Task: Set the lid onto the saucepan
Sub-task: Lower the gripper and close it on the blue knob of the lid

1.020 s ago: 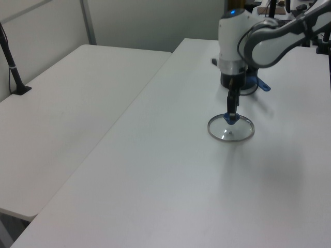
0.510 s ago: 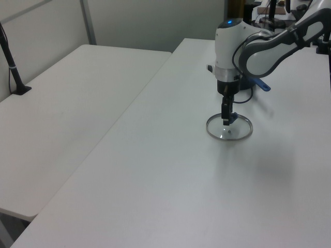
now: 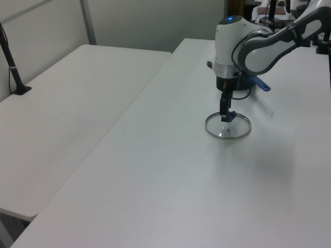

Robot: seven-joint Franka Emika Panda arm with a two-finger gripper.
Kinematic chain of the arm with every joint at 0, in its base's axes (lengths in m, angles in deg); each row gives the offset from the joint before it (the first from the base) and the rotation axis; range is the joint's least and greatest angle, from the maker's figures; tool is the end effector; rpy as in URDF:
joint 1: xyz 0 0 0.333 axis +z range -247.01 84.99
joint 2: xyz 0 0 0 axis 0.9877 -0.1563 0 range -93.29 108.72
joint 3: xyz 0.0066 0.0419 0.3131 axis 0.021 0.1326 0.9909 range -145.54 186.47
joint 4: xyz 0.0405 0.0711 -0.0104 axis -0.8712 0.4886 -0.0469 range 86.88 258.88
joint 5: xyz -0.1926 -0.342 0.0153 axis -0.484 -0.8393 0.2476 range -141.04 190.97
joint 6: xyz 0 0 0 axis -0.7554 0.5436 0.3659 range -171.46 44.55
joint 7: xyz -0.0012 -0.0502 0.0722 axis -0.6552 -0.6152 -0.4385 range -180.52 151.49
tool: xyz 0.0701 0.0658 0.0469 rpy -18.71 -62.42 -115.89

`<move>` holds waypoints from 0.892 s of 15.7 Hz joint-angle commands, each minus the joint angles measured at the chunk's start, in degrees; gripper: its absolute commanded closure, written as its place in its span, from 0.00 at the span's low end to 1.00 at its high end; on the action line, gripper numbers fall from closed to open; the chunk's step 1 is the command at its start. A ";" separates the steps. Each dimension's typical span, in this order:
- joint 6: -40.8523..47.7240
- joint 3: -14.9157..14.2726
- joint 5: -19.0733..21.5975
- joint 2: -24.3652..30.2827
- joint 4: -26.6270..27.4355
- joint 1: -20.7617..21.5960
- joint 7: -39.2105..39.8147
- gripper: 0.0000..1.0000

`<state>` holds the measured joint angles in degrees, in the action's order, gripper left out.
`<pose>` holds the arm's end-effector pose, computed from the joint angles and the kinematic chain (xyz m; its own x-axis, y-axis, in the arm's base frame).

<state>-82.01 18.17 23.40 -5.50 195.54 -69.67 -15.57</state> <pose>0.5920 0.0941 0.3561 0.9878 0.1557 -0.0051 0.1557 -0.9873 0.0314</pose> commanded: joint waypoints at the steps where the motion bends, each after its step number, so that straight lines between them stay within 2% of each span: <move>1: 1.36 -0.34 0.43 0.65 -0.16 -0.35 4.56 0.00; 9: -0.40 -0.34 -0.98 -2.43 0.54 -0.18 6.15 0.05; 12: -0.40 -0.25 -1.07 -2.34 0.54 -0.35 6.06 0.34; 14: -0.05 -0.25 -0.89 -1.73 0.46 -0.35 5.71 0.49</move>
<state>-81.97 18.15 23.03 -8.31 195.78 -70.26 -10.38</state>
